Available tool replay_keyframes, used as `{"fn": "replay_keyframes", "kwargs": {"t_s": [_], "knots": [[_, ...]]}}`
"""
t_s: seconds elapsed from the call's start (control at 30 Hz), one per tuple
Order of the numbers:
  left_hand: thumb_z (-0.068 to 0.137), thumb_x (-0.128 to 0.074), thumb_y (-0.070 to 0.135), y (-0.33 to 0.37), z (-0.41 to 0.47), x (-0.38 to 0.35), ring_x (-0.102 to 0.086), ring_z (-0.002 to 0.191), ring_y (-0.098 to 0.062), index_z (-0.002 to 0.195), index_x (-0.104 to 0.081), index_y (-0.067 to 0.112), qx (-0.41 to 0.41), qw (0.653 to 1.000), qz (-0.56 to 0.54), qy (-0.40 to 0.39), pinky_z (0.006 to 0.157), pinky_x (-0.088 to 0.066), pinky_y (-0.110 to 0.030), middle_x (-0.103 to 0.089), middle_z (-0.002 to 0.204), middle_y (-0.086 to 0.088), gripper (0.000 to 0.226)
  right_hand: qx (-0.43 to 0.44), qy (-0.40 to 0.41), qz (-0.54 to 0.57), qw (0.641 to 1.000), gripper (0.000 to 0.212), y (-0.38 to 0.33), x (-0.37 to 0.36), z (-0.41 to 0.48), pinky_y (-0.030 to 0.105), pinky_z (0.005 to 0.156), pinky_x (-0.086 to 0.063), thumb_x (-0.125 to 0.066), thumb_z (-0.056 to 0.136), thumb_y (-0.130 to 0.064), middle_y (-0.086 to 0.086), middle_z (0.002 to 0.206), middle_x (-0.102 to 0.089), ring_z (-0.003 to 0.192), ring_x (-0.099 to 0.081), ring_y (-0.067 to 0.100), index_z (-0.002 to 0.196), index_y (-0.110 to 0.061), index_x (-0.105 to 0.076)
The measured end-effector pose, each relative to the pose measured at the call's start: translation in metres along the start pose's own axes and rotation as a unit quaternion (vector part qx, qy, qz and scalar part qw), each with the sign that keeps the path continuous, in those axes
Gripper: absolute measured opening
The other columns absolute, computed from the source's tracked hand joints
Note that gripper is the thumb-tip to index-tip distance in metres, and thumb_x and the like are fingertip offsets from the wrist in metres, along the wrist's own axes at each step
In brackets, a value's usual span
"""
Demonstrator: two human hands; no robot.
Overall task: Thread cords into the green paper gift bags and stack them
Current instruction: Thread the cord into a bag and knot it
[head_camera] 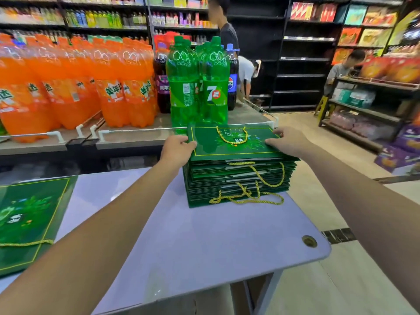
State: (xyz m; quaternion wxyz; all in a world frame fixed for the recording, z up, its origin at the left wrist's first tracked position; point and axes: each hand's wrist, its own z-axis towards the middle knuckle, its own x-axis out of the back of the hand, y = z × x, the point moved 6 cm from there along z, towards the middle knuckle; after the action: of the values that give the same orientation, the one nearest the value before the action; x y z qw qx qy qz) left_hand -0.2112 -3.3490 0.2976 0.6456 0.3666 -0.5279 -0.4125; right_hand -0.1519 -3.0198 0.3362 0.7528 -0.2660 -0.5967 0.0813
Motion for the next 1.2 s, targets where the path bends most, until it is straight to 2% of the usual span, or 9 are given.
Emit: {"fn": "replay_keyframes", "kwargs": {"t_s": [0.07, 0.13, 0.27, 0.43, 0.6, 0.8, 0.93, 1.07, 1.2], "knots": [[0.095, -0.071, 0.033, 0.002, -0.002, 0.002, -0.063, 0.098, -0.021, 0.137, -0.063, 0.01, 0.003, 1.0, 0.001, -0.007, 0.103, -0.052, -0.043, -0.063, 0.099, 0.001, 0.049, 0.003, -0.005, -0.022, 1.0, 0.056, 0.0, -0.003, 0.0, 0.035, 0.096, -0.044, -0.064, 0.098, -0.048, 0.016, 0.142, -0.059, 0.126, -0.055, 0.034, 0.139, -0.011, -0.061], [0.091, -0.067, 0.04, 0.008, -0.006, 0.007, -0.063, 0.09, -0.021, 0.12, -0.071, 0.02, -0.004, 1.0, 0.012, -0.013, 0.097, -0.052, -0.04, -0.066, 0.095, 0.0, 0.035, 0.006, 0.009, -0.05, 0.999, 0.056, -0.005, 0.0, -0.002, 0.038, 0.099, -0.046, -0.06, 0.098, -0.052, 0.014, 0.143, -0.059, 0.127, -0.055, 0.035, 0.14, -0.015, -0.061], [0.1, -0.056, 0.03, 0.02, -0.022, 0.03, -0.065, 0.091, -0.023, 0.139, -0.058, 0.022, -0.04, 0.996, 0.073, -0.009, 0.09, -0.052, -0.038, -0.067, 0.111, 0.0, 0.041, 0.071, 0.086, -0.105, 0.988, 0.053, -0.046, 0.007, -0.022, 0.05, 0.104, -0.048, -0.055, 0.097, -0.056, 0.01, 0.146, -0.056, 0.132, -0.051, 0.034, 0.139, -0.024, -0.061], [0.095, -0.06, 0.03, 0.012, -0.056, 0.076, -0.059, 0.119, -0.023, 0.132, -0.064, 0.029, -0.153, 0.964, 0.216, 0.007, 0.099, -0.054, -0.046, -0.06, 0.134, 0.003, 0.037, 0.202, 0.105, -0.066, 0.972, 0.044, -0.133, -0.028, -0.077, 0.051, 0.115, -0.038, -0.059, 0.096, -0.045, 0.005, 0.146, -0.055, 0.139, -0.044, 0.027, 0.134, -0.023, -0.065], [0.098, -0.063, 0.03, -0.029, -0.091, 0.136, -0.053, 0.124, -0.022, 0.131, -0.064, 0.03, -0.18, 0.933, 0.311, 0.028, 0.099, -0.053, -0.048, -0.056, 0.138, 0.002, 0.034, 0.309, 0.095, -0.026, 0.946, 0.04, -0.211, -0.092, -0.142, 0.047, 0.113, -0.039, -0.063, 0.095, -0.037, 0.004, 0.143, -0.054, 0.135, -0.046, 0.025, 0.132, -0.022, -0.065], [0.094, -0.06, 0.029, -0.108, -0.131, 0.227, -0.049, 0.129, -0.027, 0.129, -0.064, 0.031, -0.113, 0.911, 0.393, 0.043, 0.098, -0.049, -0.047, -0.053, 0.139, 0.003, 0.036, 0.355, -0.031, -0.008, 0.934, 0.049, -0.249, -0.2, -0.188, 0.045, 0.115, -0.037, -0.064, 0.097, -0.041, 0.005, 0.154, -0.045, 0.143, -0.041, 0.025, 0.141, -0.021, -0.057], [0.097, -0.051, 0.047, -0.158, -0.15, 0.275, -0.045, 0.136, -0.029, 0.134, -0.061, 0.032, -0.017, 0.86, 0.507, 0.053, 0.102, -0.047, -0.048, -0.05, 0.146, -0.001, 0.041, 0.323, -0.093, -0.01, 0.942, 0.049, -0.245, -0.248, -0.198, 0.041, 0.117, -0.033, -0.062, 0.098, -0.043, 0.002, 0.159, -0.04, 0.145, -0.038, 0.025, 0.143, -0.025, -0.056], [0.101, -0.03, 0.067, -0.198, -0.163, 0.288, -0.03, 0.149, -0.03, 0.151, -0.039, 0.044, 0.056, 0.838, 0.543, 0.005, 0.121, -0.025, -0.048, -0.033, 0.164, -0.002, 0.056, 0.313, -0.097, -0.01, 0.945, 0.041, -0.234, -0.267, -0.202, 0.038, 0.109, -0.04, -0.055, 0.097, -0.048, -0.002, 0.145, -0.053, 0.131, -0.052, 0.024, 0.131, -0.027, -0.064], [0.102, -0.018, 0.067, -0.195, -0.171, 0.279, -0.029, 0.15, -0.032, 0.156, -0.028, 0.046, 0.039, 0.819, 0.571, -0.024, 0.119, -0.022, -0.052, -0.03, 0.166, 0.0, 0.059, 0.316, -0.093, 0.006, 0.944, 0.039, -0.235, -0.266, -0.202, 0.041, 0.104, -0.045, -0.049, 0.095, -0.047, -0.007, 0.13, -0.061, 0.12, -0.057, 0.019, 0.123, -0.028, -0.068]]}}
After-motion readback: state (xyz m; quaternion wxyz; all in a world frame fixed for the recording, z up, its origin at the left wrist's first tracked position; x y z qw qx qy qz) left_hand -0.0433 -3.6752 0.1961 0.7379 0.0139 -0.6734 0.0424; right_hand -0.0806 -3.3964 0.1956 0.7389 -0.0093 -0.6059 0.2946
